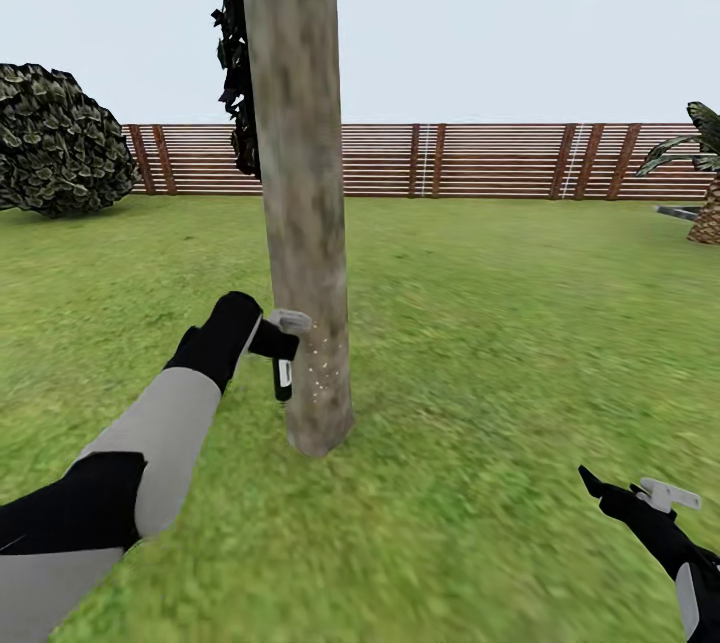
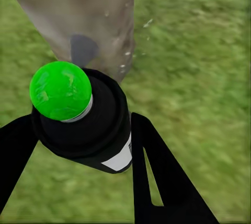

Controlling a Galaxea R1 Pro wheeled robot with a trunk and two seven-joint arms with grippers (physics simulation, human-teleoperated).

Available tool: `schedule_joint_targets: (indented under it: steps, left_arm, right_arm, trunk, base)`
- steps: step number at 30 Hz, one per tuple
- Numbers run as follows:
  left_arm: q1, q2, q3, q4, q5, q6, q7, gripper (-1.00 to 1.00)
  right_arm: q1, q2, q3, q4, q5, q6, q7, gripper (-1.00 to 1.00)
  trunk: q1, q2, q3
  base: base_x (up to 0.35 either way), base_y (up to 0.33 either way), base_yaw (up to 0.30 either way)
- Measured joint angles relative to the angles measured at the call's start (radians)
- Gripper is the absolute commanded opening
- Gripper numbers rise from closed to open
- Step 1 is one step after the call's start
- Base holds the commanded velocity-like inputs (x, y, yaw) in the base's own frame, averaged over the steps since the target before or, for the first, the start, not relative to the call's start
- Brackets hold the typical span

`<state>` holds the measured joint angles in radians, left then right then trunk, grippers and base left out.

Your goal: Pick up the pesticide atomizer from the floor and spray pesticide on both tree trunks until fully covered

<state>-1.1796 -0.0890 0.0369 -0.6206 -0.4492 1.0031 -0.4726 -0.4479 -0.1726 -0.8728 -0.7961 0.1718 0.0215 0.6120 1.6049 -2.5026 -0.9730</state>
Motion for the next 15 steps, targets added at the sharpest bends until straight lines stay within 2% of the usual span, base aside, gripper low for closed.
schedule_joint_targets:
  steps: [3, 8, 15]
  left_arm:
    - [-0.047, 0.000, 0.001, 0.047, 0.000, 0.000, 0.000, -1.00]
    - [-0.104, -0.002, 0.002, 0.065, 0.000, 0.000, 0.000, -1.00]
    - [-0.188, -0.002, 0.001, 0.134, 0.000, 0.000, 0.000, -1.00]
  right_arm:
    - [0.000, -0.001, -0.001, 0.000, 0.000, 0.000, 0.000, 1.00]
    - [0.000, -0.001, -0.002, 0.000, 0.000, 0.000, 0.000, 1.00]
    - [0.000, -0.001, -0.002, 0.000, 0.000, 0.000, 0.000, 1.00]
  trunk:
    - [0.000, 0.000, 0.000]
    - [0.000, 0.000, 0.000]
    - [0.000, 0.000, 0.000]
  base:
    - [0.000, 0.000, 0.000]
    - [0.000, 0.000, 0.000]
    - [0.000, 0.000, 0.000]
